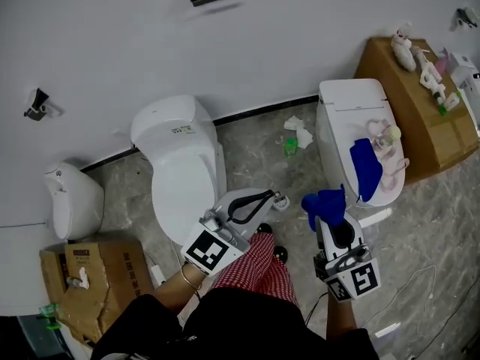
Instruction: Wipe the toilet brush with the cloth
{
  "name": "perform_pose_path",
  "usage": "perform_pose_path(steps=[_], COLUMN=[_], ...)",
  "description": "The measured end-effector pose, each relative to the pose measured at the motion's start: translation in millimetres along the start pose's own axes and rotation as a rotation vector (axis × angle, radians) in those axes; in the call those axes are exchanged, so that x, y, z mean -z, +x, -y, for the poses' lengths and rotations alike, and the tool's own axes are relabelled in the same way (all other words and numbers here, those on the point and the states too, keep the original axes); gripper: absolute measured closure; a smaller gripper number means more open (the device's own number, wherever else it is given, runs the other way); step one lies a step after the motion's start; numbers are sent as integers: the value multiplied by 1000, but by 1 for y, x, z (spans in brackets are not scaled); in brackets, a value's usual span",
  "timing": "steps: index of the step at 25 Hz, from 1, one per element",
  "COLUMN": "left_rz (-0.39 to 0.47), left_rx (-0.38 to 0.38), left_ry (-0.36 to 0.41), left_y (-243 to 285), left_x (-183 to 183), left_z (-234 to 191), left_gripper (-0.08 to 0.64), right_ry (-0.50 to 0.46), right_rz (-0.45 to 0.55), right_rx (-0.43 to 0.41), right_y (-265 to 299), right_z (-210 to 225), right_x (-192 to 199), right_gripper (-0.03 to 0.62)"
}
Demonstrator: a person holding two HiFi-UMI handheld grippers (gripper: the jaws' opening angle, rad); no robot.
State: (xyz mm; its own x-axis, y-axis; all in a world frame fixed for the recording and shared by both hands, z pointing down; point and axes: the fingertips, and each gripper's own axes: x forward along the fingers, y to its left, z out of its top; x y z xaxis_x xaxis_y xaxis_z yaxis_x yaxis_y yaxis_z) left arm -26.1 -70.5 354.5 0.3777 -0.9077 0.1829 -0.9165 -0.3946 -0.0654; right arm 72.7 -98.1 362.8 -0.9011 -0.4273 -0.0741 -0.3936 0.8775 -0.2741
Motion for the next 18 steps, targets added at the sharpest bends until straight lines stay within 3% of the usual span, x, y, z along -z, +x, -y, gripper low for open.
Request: perform_pose_path(steps=[3, 8, 13, 18], left_rz=[-13, -63, -112, -186], left_rx=[12, 80, 138, 161], left_ry=[43, -27, -37, -68], left_y=[13, 34, 49, 61], left_x=[14, 51, 87, 135], left_z=[-4, 2, 6, 4], left_gripper=[552, 552, 550, 499], right_ry=[2, 12, 36, 49], right_rz=[-5, -26, -44, -72], right_rx=[28, 54, 96, 124], right_y=[2, 3, 7, 10], right_z=[14, 29, 42, 60], right_x=[11, 35, 60, 90], right_gripper=[526, 525, 525, 526])
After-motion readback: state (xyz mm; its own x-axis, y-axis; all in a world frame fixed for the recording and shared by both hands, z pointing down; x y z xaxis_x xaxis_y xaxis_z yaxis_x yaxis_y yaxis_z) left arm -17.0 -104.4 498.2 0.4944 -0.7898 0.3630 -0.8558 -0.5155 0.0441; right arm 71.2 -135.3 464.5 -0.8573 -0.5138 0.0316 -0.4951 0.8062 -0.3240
